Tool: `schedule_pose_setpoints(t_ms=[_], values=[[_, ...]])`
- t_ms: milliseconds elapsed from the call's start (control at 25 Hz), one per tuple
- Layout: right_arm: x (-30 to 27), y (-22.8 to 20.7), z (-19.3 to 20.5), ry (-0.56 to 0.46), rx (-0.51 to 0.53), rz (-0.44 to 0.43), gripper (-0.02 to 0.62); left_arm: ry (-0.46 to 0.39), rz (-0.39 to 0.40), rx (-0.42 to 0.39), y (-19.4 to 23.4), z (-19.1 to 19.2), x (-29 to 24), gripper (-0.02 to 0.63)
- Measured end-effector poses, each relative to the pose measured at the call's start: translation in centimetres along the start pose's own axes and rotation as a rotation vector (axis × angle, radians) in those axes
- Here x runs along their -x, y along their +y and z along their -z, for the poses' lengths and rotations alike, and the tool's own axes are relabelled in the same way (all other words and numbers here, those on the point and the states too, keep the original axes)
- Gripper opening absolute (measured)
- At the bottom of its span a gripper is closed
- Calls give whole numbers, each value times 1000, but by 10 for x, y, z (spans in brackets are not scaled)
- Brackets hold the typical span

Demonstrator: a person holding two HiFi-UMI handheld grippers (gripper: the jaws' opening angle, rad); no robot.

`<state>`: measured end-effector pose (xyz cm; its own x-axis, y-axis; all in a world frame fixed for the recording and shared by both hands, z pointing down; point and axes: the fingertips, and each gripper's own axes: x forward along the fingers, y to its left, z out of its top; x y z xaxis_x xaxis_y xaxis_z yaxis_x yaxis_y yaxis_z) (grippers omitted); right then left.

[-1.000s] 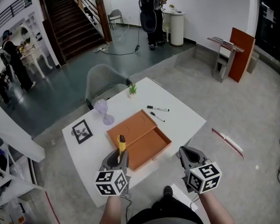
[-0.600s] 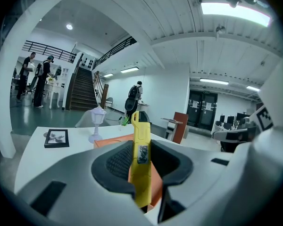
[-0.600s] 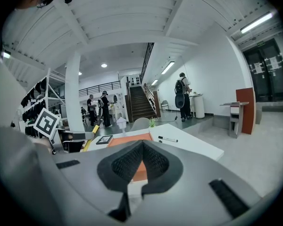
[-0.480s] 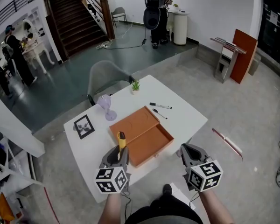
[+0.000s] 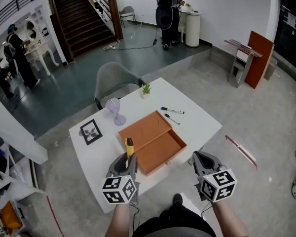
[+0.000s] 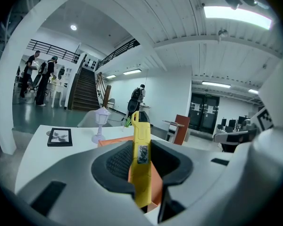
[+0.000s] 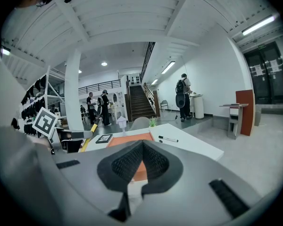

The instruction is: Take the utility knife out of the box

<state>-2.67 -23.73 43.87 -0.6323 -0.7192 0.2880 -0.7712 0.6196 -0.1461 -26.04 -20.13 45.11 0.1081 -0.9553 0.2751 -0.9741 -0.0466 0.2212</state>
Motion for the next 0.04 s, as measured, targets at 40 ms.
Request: schedule_pose_setpoints(t_ms=[40], values=[[0,1,0,-1,0,0,0,-1,0,1,1,0,0,117]])
